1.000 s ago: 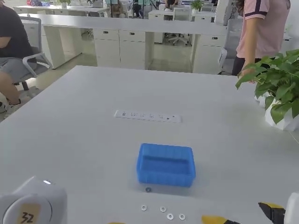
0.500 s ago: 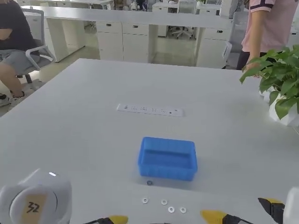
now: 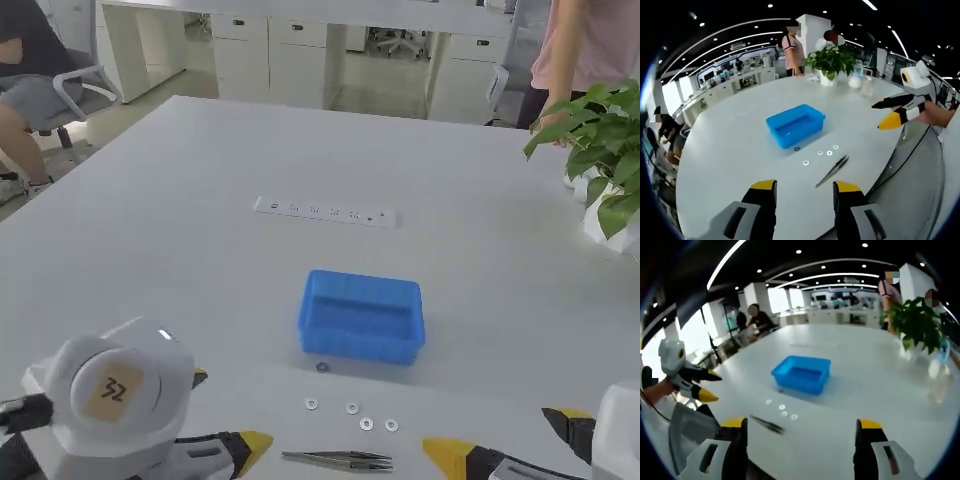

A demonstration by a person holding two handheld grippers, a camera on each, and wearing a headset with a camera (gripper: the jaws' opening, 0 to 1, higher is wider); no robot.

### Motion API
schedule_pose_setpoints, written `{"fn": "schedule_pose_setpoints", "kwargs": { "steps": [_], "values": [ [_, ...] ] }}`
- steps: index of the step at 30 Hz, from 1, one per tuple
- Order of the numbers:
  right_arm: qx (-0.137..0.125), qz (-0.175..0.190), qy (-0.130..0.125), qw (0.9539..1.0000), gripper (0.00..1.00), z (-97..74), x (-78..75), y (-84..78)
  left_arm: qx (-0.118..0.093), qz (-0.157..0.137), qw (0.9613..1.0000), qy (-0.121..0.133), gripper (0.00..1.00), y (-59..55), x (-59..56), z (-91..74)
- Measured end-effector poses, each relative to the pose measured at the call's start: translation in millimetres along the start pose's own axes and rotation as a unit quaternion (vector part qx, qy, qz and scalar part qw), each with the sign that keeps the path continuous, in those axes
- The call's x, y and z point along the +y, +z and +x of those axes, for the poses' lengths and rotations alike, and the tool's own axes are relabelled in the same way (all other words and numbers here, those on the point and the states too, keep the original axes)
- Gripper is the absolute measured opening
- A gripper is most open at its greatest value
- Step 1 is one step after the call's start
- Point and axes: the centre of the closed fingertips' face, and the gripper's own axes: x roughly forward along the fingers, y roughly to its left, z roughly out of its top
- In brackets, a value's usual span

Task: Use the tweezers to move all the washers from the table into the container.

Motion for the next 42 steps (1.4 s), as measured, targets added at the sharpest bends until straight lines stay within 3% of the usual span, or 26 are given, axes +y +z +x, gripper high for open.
{"fn": "schedule_pose_setpoints", "kwargs": {
  "steps": [4, 10, 26, 32, 36, 42],
  "values": [
    [0.007, -0.008, -0.001, 0.9999, 0.87, 1.6, 1.5, -0.5, 0.019, 0.039, 0.9987, -0.027, 0.37, -2.7, -7.7, 16.9],
    [0.019, -0.020, -0.006, 0.9996, 0.87, 4.4, 2.1, -3.2, 0.037, 0.060, 0.9956, -0.062, 0.27, -6.2, -14.9, 36.5],
    [0.034, -0.013, -0.004, 0.9993, 0.88, 6.3, 5.8, -11.3, 0.089, 0.119, 0.9796, -0.136, 0.13, -34.1, -27.1, 81.9],
    [0.038, -0.011, -0.005, 0.9992, 0.87, 6.6, 4.8, -13.9, 0.096, 0.145, 0.9730, -0.151, 0.09, -38.9, -29.3, 91.1],
    [0.041, -0.014, -0.004, 0.9991, 0.87, 7.9, 7.1, -15.2, 0.105, 0.174, 0.9663, -0.157, 0.06, -44.2, -30.3, 95.0],
    [0.043, -0.016, -0.001, 0.9990, 0.87, 9.5, 12.4, -15.5, 0.108, 0.191, 0.9615, -0.165, 0.03, -46.0, -33.4, 95.1]
  ]
}}
